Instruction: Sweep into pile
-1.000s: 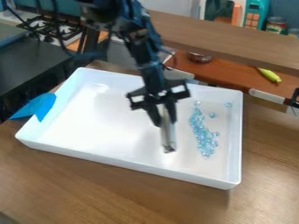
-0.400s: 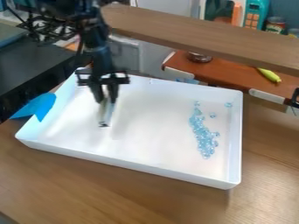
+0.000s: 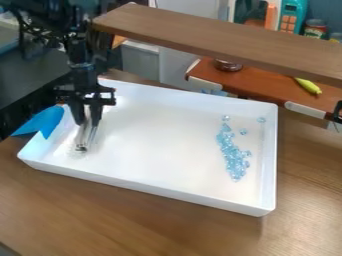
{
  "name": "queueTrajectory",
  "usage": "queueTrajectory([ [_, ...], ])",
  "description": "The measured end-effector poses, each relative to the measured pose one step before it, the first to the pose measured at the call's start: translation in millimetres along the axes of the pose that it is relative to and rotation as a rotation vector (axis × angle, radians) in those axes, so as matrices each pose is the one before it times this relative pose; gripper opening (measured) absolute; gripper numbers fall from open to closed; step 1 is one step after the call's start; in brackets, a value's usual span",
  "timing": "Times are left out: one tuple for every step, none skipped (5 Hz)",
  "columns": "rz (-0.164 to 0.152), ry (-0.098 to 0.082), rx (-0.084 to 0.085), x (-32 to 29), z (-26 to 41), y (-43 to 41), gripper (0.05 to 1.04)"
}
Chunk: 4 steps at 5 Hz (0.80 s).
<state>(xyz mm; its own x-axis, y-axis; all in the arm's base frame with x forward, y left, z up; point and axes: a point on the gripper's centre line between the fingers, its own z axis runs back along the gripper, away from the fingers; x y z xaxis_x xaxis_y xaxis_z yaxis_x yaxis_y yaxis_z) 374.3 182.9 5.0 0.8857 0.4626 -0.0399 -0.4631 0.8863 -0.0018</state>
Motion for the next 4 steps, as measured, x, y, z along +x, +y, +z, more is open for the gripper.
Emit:
queueTrajectory([
  [-0.0452,0.0132,0.0783,-2.69,-2.59,17.65,0.393],
  [-0.0299,0.0216,0.019,-16.54,-20.88,9.85,0.705],
  [-0.0745,-0.13,-0.0522,-5.77,42.8,1.29,0.964],
  [-0.0524,-0.1308,-0.0985,-8.77,51.47,17.83,1.004],
])
